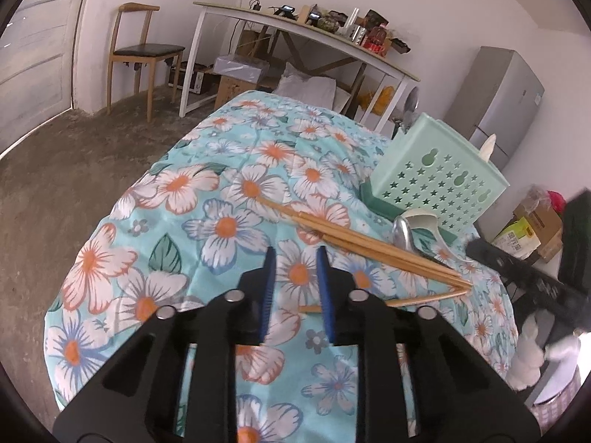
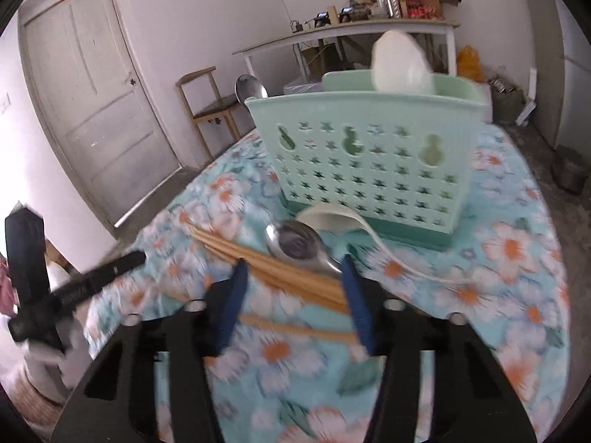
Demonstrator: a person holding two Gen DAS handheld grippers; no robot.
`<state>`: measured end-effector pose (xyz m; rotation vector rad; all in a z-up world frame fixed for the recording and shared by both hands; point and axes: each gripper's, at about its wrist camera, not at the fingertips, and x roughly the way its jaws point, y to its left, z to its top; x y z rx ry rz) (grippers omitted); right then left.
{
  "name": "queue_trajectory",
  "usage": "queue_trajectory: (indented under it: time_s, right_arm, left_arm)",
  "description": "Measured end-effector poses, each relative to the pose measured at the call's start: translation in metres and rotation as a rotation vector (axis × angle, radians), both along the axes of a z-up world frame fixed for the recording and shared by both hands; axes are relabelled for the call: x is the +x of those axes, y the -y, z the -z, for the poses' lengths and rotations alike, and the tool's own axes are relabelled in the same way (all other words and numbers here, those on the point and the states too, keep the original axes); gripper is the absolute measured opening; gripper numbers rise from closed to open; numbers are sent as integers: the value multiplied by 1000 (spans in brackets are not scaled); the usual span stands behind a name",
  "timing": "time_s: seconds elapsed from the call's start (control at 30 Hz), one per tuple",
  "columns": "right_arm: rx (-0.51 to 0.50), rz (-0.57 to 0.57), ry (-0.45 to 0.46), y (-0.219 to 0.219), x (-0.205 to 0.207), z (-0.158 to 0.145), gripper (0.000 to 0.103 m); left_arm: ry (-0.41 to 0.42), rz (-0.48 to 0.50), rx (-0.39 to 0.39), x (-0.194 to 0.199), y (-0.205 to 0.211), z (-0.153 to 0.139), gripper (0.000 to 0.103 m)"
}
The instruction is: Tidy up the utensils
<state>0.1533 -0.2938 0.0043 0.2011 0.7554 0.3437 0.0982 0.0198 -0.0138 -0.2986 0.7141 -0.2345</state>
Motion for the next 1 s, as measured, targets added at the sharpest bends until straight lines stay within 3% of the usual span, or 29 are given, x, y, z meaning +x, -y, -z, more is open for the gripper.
queue_trajectory:
  time_s: [0.2,0.33,0.67,0.77,0.87,1.0]
  right_arm:
    - [22,-36,-140,-25,41,37,20]
    - [9,-63,-155,-38,36,46,20]
    - [-139,-108,-85,-67,-5,38,20]
    - [-106,-94,-61,-62,-2,31,20]
    - [-103,-137,-123,-69,5,45,20]
    - [-55,-96,-71,-54,-2,29,20]
  left_arm:
    - [-6,-55,12,-2,-15,4,14]
    - [-22,-76,1,0,-23,7,14]
    - [-11,-87,0,-3,-24,5,14]
    - [-10,-95,-3,-3,-26,4,14]
    - [-1,-93,-5,-3,-25,0,14]
    - [26,-79,-28,-3,-19,-8,14]
